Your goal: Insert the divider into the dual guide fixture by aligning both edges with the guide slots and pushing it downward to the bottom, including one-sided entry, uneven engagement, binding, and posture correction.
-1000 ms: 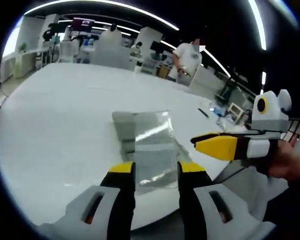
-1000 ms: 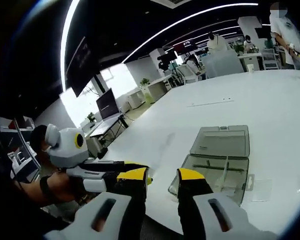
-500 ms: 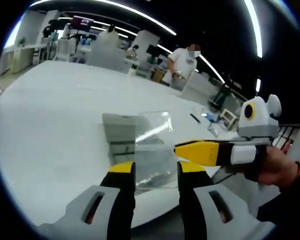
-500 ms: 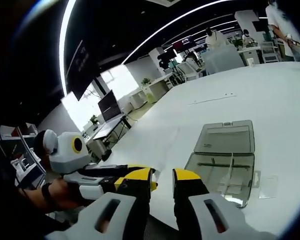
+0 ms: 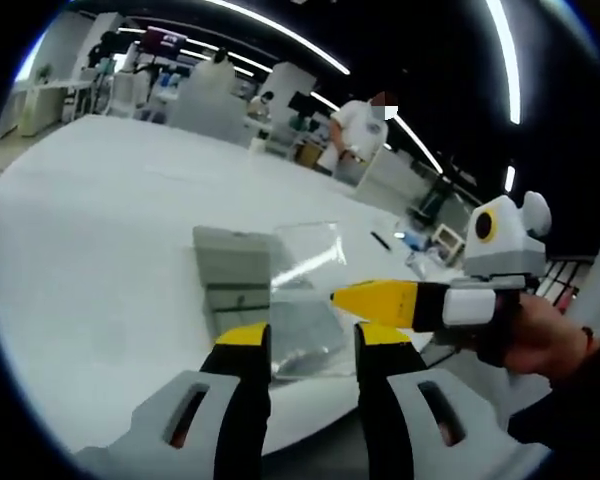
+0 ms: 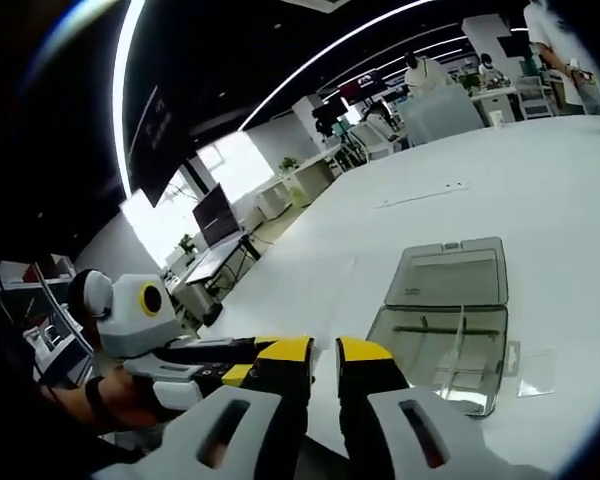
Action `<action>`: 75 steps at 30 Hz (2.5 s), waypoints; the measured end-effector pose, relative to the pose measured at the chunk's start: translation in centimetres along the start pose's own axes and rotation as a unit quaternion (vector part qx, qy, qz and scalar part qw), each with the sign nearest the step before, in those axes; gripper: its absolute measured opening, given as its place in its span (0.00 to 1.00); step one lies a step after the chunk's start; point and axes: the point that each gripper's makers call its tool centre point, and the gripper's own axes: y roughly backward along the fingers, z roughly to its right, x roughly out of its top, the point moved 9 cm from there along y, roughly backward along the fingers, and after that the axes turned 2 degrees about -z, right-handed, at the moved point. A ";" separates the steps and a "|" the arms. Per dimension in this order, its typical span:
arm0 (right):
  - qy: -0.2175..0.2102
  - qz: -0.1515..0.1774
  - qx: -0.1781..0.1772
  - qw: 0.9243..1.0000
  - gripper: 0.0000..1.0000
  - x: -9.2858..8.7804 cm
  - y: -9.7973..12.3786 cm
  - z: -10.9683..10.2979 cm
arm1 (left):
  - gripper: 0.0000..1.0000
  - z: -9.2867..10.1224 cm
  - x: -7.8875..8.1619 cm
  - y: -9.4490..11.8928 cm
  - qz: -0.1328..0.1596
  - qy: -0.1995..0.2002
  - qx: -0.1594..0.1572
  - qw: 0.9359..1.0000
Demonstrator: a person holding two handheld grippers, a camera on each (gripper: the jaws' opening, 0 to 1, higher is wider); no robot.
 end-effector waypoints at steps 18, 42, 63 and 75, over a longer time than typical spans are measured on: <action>-0.024 0.003 -0.005 1.000 0.01 0.2 0.2 -0.1 | 0.31 0.5 -0.2 -0.3 0.004 0.005 -0.007 1.000; -0.037 -0.003 -0.059 0.998 0.00 1.6 -0.3 0.1 | 0.36 -1.5 -0.1 1.1 -0.015 -0.040 -0.026 0.999; -0.103 -0.013 -0.045 0.994 0.01 0.6 -1.7 -1.5 | 0.42 -2.1 -0.5 -0.3 -0.053 -0.074 -0.085 0.992; -0.105 0.003 -0.064 0.992 0.01 1.2 -2.1 -1.1 | 0.43 -1.4 -0.6 -1.1 -0.066 -0.078 -0.121 0.987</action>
